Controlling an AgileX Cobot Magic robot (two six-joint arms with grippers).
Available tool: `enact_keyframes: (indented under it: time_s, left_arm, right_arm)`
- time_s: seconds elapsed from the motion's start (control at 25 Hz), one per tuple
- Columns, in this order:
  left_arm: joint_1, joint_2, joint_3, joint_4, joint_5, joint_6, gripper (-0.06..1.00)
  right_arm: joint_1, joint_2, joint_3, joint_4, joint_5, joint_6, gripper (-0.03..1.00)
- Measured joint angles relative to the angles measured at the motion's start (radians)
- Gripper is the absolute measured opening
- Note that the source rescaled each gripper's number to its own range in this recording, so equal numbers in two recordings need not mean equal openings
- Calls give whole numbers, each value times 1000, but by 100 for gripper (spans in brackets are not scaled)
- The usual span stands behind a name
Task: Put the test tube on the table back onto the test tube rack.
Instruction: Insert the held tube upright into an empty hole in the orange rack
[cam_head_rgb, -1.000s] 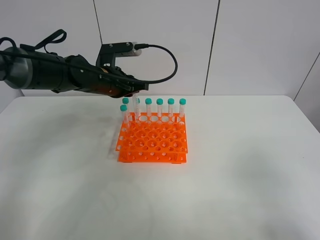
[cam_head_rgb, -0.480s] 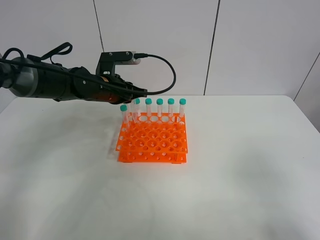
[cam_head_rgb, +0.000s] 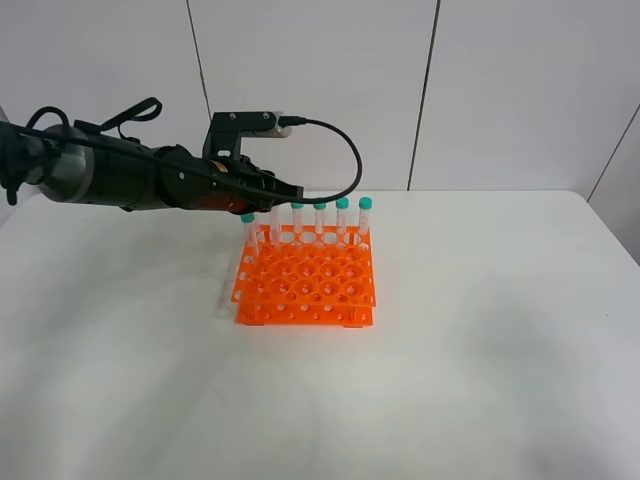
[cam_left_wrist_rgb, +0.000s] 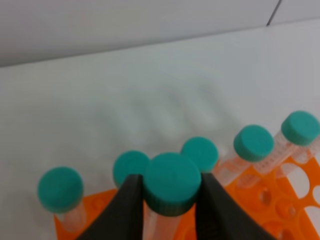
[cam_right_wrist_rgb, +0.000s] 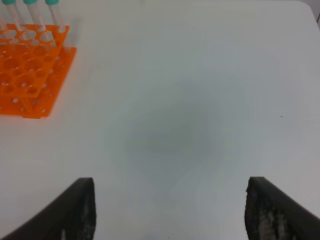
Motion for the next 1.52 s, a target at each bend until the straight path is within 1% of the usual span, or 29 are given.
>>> enact_keyframes:
  time_s: [0.32, 0.44, 0.56, 0.8, 1.0, 1.24, 1.52]
  left_arm:
    - [-1, 11, 0, 1, -21, -14, 0]
    - [-1, 11, 4, 17, -28, -43, 0]
    - [-2, 11, 32, 20, -69, -69, 0]
    - [-4, 11, 77, 28, -110, -78, 0]
    - [-6, 11, 78, 69, -118, -91, 0]
    - [-6, 11, 78, 85, -118, -117, 0]
    - [-6, 11, 78, 91, -118, -123, 0]
  right_arm:
    - [0, 0, 0, 0, -1, 0, 99]
    - [0, 0, 0, 0, -1, 0, 99]
    - [0, 0, 0, 0, -1, 0, 99]
    - [0, 0, 0, 0, -1, 0, 99]
    - [0, 0, 0, 0, -1, 0, 99]
    - [0, 0, 0, 0, -1, 0, 99]
    - [0, 0, 0, 0, -1, 0, 99]
